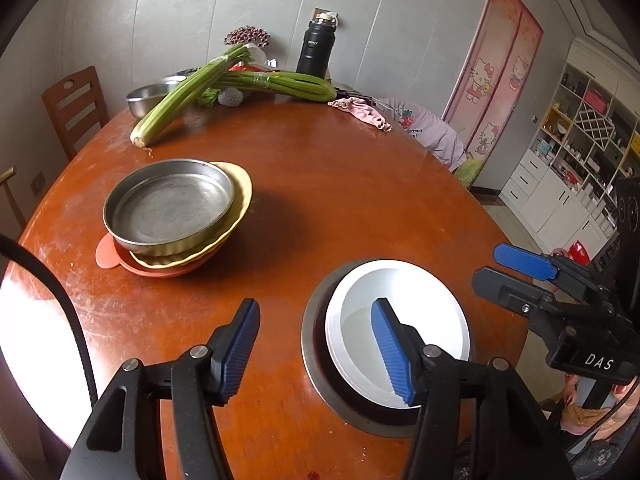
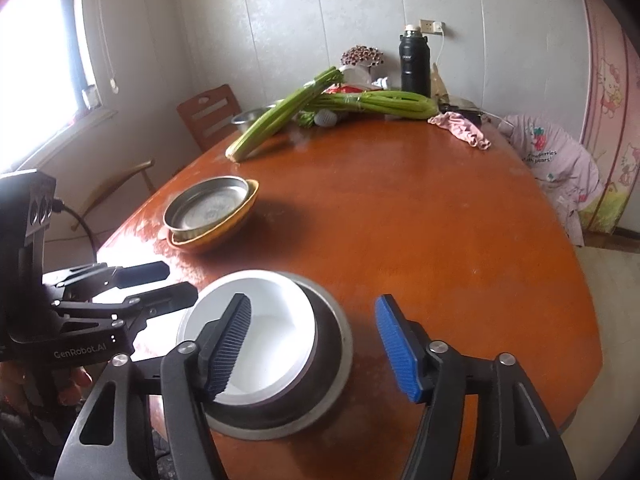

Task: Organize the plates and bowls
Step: 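Open the left gripper to release the red-printed bowl, then close the left gripper on the steel bowl rim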

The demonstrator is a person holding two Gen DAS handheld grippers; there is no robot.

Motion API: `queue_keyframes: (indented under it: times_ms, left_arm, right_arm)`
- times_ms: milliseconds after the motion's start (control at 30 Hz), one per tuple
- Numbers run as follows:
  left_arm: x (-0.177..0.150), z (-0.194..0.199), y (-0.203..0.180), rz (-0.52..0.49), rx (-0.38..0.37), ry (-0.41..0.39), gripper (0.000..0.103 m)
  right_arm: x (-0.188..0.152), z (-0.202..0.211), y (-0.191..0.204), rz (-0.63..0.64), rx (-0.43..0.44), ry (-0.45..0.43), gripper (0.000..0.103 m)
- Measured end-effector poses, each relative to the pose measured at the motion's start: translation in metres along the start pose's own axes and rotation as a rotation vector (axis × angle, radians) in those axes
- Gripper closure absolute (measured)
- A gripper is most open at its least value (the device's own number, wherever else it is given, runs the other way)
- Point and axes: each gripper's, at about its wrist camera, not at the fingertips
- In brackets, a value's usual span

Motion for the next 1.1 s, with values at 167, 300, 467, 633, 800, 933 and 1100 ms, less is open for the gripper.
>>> queue_keyframes:
  times_ms: [167, 300, 467, 633, 800, 933, 1100]
  left_arm:
    - [0.0, -0.004, 0.001, 0.013, -0.011, 0.002, 0.044]
    - [-0.001, -0.016, 0.0, 0.014, -0.026, 0.05, 0.044]
    - [-0.003, -0.033, 0.002, 0.028, -0.022, 0.1, 0.044]
    - [-0.006, -0.044, 0.001, 0.031, -0.01, 0.131, 0.043]
    - [-0.013, -0.05, -0.001, 0.02, 0.001, 0.154, 0.043]
    - [-0.015, -0.052, -0.002, 0.018, -0.003, 0.159, 0.043]
    - [-0.019, -0.055, -0.001, 0.03, -0.015, 0.176, 0.043]
  right_arm:
    - [-0.003, -0.011, -0.002, -0.008, 0.007, 0.039, 0.034]
    - [-0.01, -0.025, -0.006, -0.023, 0.017, 0.09, 0.034]
    - [-0.021, -0.038, -0.01, -0.046, 0.032, 0.134, 0.034]
    - [-0.029, -0.044, -0.009, -0.044, 0.057, 0.158, 0.034]
    - [-0.033, -0.047, -0.003, -0.033, 0.102, 0.163, 0.034]
    - [-0.035, -0.048, 0.002, -0.025, 0.126, 0.173, 0.034]
    - [-0.039, -0.049, 0.009, -0.018, 0.156, 0.185, 0.034]
Point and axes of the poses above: each gripper's, at about its wrist camera, not at the fingertips, and z roughly against the way its jaws point, y to its left, x to its top, and after that the axes turned 14 degrees about z, right-handed
